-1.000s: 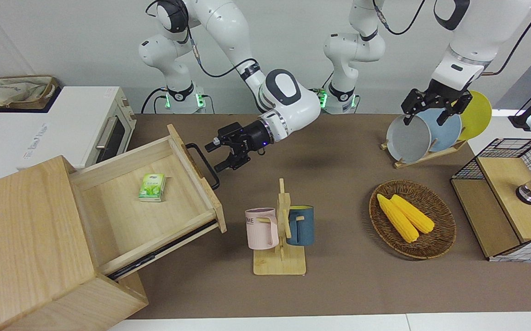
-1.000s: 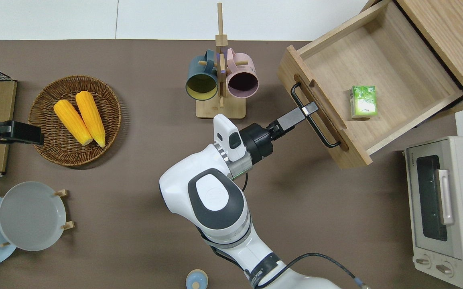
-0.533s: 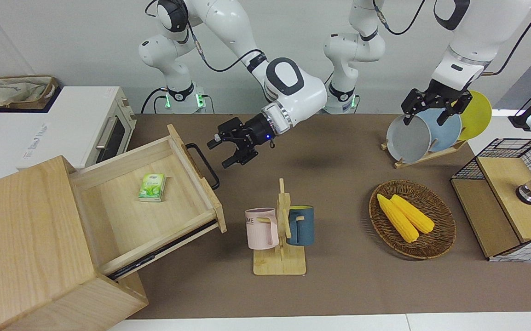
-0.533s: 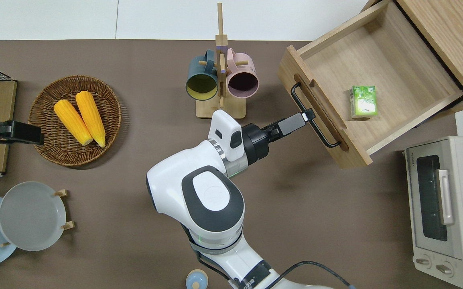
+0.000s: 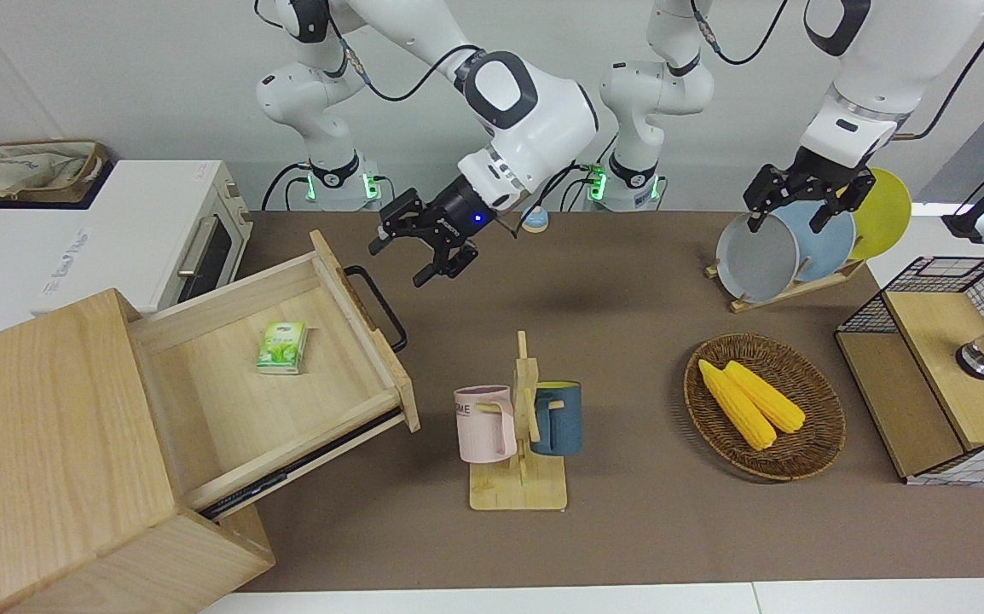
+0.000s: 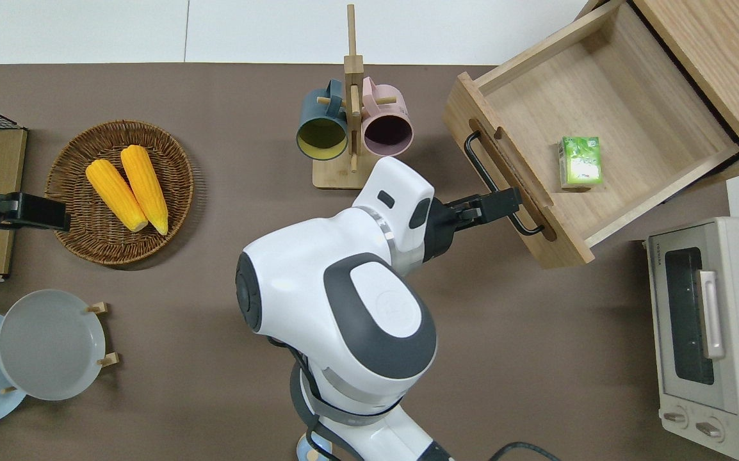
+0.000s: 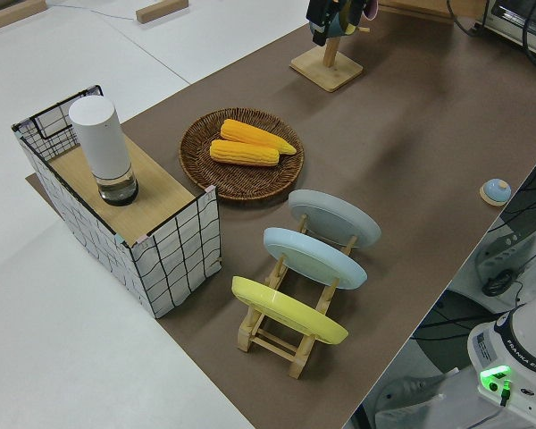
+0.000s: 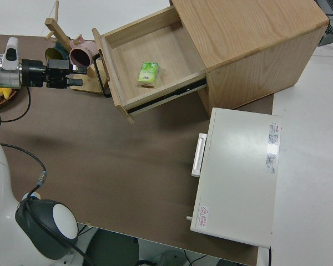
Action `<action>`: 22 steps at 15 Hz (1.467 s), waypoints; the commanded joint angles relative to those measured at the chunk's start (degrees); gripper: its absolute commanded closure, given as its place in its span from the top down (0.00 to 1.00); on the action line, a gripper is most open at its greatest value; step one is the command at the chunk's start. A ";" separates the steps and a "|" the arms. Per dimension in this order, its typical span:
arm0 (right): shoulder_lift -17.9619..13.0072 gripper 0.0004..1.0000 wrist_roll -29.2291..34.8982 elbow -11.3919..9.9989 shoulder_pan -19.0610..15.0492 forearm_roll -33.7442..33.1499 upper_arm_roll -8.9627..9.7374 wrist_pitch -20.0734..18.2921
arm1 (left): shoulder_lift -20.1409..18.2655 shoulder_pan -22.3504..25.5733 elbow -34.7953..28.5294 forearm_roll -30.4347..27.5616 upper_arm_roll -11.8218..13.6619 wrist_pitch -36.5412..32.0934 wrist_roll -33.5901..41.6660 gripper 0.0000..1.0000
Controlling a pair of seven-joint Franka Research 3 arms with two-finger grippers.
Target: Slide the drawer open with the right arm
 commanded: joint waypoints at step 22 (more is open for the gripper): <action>-17.36 0.98 -24.30 -3.76 -34.20 48.45 0.21 1.94 | 0.69 -0.99 1.12 0.78 0.92 0.04 0.33 1.00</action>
